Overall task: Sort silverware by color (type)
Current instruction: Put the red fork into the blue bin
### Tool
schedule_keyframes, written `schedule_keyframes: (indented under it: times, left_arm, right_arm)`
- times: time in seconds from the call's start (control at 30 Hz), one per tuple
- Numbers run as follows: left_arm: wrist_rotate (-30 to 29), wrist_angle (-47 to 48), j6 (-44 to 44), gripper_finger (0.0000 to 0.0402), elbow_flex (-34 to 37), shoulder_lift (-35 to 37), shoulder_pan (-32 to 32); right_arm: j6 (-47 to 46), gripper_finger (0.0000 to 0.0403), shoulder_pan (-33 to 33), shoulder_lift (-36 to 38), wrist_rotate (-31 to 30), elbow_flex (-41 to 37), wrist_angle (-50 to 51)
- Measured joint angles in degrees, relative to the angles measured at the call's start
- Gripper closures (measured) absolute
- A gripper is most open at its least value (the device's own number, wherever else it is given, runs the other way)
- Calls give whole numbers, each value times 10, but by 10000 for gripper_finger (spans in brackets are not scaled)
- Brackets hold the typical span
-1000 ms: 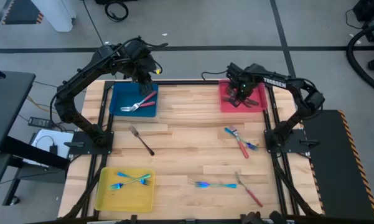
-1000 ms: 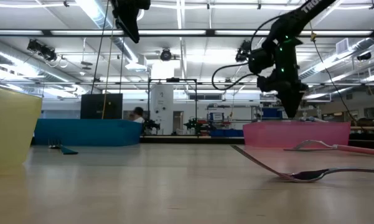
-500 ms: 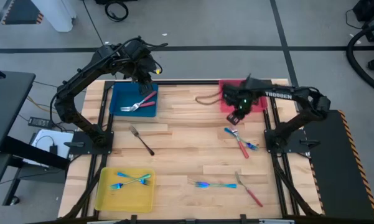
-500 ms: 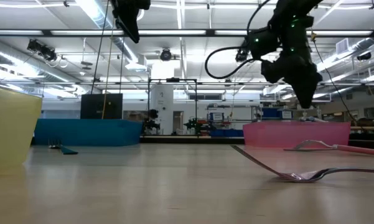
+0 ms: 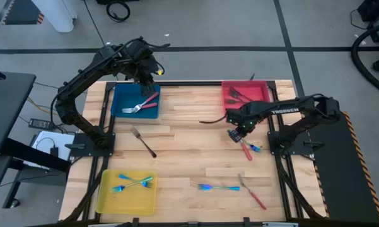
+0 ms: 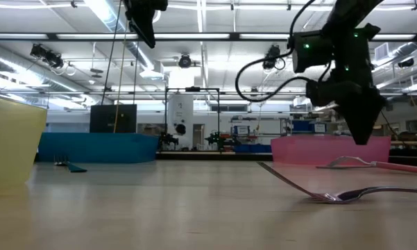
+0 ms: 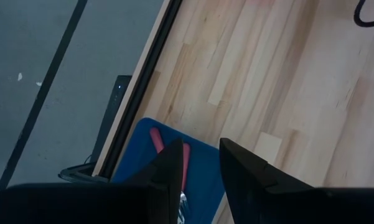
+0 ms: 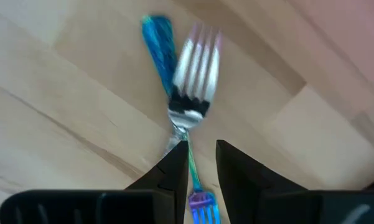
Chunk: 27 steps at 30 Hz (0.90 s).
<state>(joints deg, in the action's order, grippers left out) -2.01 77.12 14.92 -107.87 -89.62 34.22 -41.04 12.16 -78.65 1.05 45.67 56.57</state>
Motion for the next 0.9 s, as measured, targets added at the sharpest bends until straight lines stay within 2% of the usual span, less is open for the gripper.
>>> schedule_keyframes:
  times: [0.33,0.9]
  left_arm:
    - [0,-7,10,297,0,0,0]
    - [0,-9,8,297,0,0,0]
  right_arm:
    - [-85,313,-48,0,-23,-41,-57]
    - [-115,313,-58,-1,-52,-93,-151]
